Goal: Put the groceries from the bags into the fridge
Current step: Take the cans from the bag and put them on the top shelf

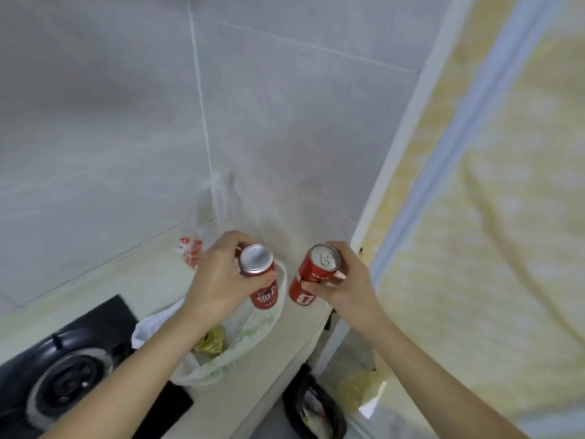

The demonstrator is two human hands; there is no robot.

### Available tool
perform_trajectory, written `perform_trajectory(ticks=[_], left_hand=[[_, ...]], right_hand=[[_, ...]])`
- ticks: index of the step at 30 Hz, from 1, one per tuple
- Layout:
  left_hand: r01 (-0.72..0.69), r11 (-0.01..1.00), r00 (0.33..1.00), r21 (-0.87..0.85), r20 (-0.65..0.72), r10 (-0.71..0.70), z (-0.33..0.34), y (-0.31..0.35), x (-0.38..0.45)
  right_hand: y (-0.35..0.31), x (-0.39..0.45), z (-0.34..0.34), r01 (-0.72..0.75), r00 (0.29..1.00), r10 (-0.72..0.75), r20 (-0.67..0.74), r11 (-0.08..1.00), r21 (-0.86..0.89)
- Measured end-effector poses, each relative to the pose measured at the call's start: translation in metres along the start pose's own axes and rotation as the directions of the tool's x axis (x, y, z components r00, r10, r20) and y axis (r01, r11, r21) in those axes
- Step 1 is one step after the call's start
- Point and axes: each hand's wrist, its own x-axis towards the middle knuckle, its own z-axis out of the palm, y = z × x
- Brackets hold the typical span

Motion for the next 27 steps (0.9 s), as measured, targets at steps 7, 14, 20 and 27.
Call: perform_trajectory(ticks=[7,14,20,27], left_hand=[[-0.306,0.949,0.897,-0.08,0.309,0.316,0.058,0.159,-0.01],[-0.563,0.761,0.611,-0.321,0.459,0.645,0.148,0.33,-0.066],[-0.626,0.66,0.413,-0.415,0.541,0.732,0.222,0.462,-0.145],[-0.213,0.717,0.334,-0.663,0.64,0.692,0.32,0.581,-0.234]], right_hand=[[-0.057,-0.107,-0.135,-0.012,0.956,-0.004,-0.295,0.999,-0.05],[-0.109,-0.244,-0.274,-0.043,0.779,-0.067,-0.623,0.986,-0.159],[-0.134,-0.371,-0.382,-0.214,0.587,-0.082,-0.806,0.944,-0.252],[-0.164,-0.512,-0.481,-0.378,0.293,-0.079,-0.953,0.906,-0.192]])
